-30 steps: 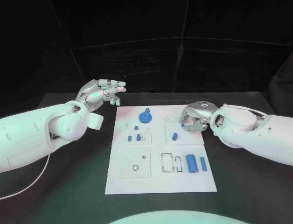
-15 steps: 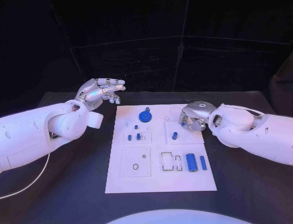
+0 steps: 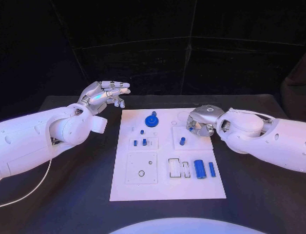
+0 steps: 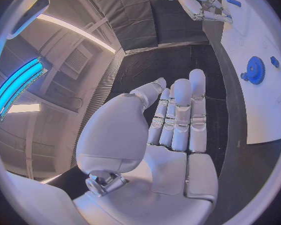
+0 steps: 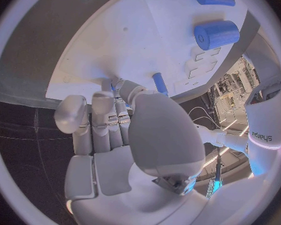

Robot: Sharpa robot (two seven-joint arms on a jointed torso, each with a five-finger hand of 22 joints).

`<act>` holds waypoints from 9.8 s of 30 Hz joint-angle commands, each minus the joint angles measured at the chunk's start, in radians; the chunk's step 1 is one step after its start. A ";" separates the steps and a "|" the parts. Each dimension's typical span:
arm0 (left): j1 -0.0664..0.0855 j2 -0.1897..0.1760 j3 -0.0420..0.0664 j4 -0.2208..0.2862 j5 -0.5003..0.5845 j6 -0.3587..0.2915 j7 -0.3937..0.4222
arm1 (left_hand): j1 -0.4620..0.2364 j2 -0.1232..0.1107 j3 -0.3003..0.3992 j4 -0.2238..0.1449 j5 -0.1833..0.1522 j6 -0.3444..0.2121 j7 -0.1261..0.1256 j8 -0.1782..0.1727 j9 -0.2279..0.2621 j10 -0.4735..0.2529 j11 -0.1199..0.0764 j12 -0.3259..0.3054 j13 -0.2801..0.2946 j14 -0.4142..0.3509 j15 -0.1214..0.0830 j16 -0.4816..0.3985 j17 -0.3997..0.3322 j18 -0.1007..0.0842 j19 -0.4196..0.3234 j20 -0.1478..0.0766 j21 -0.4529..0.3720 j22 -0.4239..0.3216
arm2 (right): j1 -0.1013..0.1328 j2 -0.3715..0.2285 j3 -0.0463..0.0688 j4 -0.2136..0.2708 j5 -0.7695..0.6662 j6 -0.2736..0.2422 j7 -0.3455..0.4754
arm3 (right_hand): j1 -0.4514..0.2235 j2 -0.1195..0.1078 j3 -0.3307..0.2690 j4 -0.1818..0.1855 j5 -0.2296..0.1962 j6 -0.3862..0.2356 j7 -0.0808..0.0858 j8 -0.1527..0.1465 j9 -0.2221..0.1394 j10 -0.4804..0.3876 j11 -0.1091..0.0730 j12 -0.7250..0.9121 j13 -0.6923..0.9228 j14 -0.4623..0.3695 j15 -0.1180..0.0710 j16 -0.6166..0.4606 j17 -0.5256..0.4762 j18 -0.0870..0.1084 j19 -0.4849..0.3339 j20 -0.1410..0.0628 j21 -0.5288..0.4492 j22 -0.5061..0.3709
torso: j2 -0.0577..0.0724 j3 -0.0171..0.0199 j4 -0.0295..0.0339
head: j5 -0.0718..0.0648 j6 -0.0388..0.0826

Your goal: Assemble the parts on the task board

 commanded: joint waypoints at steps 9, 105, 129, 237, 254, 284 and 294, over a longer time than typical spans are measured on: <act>0.001 0.000 0.000 -0.002 0.006 0.007 -0.015 | 0.003 0.007 -0.005 -0.003 -0.001 -0.006 0.005 0.005 -0.001 -0.006 0.007 0.005 0.000 -0.007 0.003 -0.008 -0.004 0.013 -0.006 0.003 -0.008 -0.003 | -0.002 -0.023 -0.002 0.041 0.012 -0.078 -0.015 | -0.018 0.008 0.022 -0.001 -0.011 0.004 0.007 -0.008 -0.003 -0.002 0.006 -0.009 -0.001 0.017 0.001 0.021 0.012 -0.009 -0.007 0.003 0.014 0.014 | -0.002 -0.0011 -0.0009 | 0.000 0.003; 0.002 0.039 -0.001 -0.021 0.005 0.035 -0.032 | 0.003 0.011 -0.018 -0.004 -0.001 -0.022 0.011 0.008 -0.001 -0.024 0.014 0.013 -0.001 -0.006 0.008 -0.005 -0.009 0.012 -0.001 0.007 -0.014 -0.008 | -0.166 0.157 0.070 0.182 0.002 0.025 0.048 | -0.032 -0.006 0.046 -0.016 0.008 0.005 0.010 -0.013 -0.003 -0.003 0.009 -0.013 0.001 0.015 0.003 0.058 0.036 -0.012 -0.010 0.006 0.035 0.037 | -0.001 -0.0020 0.0015 | 0.086 -0.049; 0.002 0.038 -0.001 -0.022 0.005 0.042 -0.042 | 0.003 0.012 -0.019 -0.005 -0.001 -0.023 0.012 0.009 -0.001 -0.026 0.014 0.015 -0.001 -0.007 0.009 -0.006 -0.010 0.012 -0.002 0.008 -0.015 -0.009 | -0.168 0.166 0.065 0.163 0.016 0.011 0.046 | -0.116 -0.068 -0.017 0.014 0.024 -0.109 0.041 -0.027 -0.018 -0.091 0.041 -0.050 -0.009 -0.012 0.030 0.003 -0.039 0.002 -0.060 0.027 -0.010 -0.040 | -0.002 -0.0027 0.0012 | 0.088 -0.049; 0.002 0.042 -0.009 -0.044 0.005 0.060 -0.057 | -0.002 0.013 -0.030 -0.001 -0.002 -0.030 0.013 0.015 0.000 -0.033 0.016 0.023 0.000 -0.009 0.011 -0.005 -0.014 0.013 -0.002 0.010 -0.020 -0.013 | -0.058 -0.099 0.080 0.241 0.235 -0.029 -0.006 | 0.009 0.048 -0.152 0.088 -0.031 -0.007 -0.001 0.011 -0.004 0.009 -0.001 0.012 -0.004 0.005 -0.003 0.113 -0.008 -0.013 -0.009 0.001 0.055 0.048 | -0.002 -0.0006 -0.0013 | 0.045 -0.006; 0.002 0.047 -0.009 -0.048 0.005 0.062 -0.056 | -0.002 0.013 -0.030 -0.001 -0.002 -0.030 0.013 0.015 0.000 -0.033 0.016 0.023 0.000 -0.009 0.011 -0.005 -0.014 0.013 -0.002 0.010 -0.020 -0.013 | -0.058 -0.059 0.101 0.344 0.309 -0.081 0.037 | 0.005 0.036 -0.142 0.087 -0.022 -0.011 0.001 0.003 -0.006 0.007 0.001 -0.001 -0.004 0.004 -0.002 0.118 -0.004 -0.013 -0.009 0.002 0.057 0.050 | -0.003 -0.0026 0.0000 | 0.056 -0.010; 0.002 0.056 -0.009 -0.057 0.005 0.066 -0.058 | -0.002 0.014 -0.032 -0.002 -0.002 -0.032 0.014 0.016 0.000 -0.035 0.016 0.024 0.000 -0.010 0.011 -0.004 -0.015 0.013 -0.002 0.010 -0.021 -0.014 | -0.155 0.167 0.085 0.241 0.097 0.035 0.071 | 0.001 0.031 -0.133 0.086 -0.010 -0.015 0.005 -0.003 -0.007 0.006 0.004 -0.012 -0.003 0.002 0.001 0.118 -0.007 -0.013 -0.012 0.004 0.057 0.049 | -0.002 -0.0020 -0.0003 | 0.129 -0.049; 0.002 0.057 -0.010 -0.057 0.005 0.068 -0.058 | -0.002 0.014 -0.032 -0.002 -0.002 -0.032 0.014 0.016 0.000 -0.035 0.016 0.024 0.000 -0.010 0.011 -0.004 -0.015 0.013 -0.002 0.010 -0.021 -0.014 | -0.160 0.178 0.075 0.231 0.074 0.067 0.060 | 0.001 0.030 -0.132 0.086 -0.010 -0.015 0.005 -0.003 -0.007 0.007 0.004 -0.012 -0.003 0.002 0.001 0.122 -0.002 -0.013 -0.011 0.004 0.058 0.051 | -0.003 -0.0024 -0.0007 | 0.134 -0.057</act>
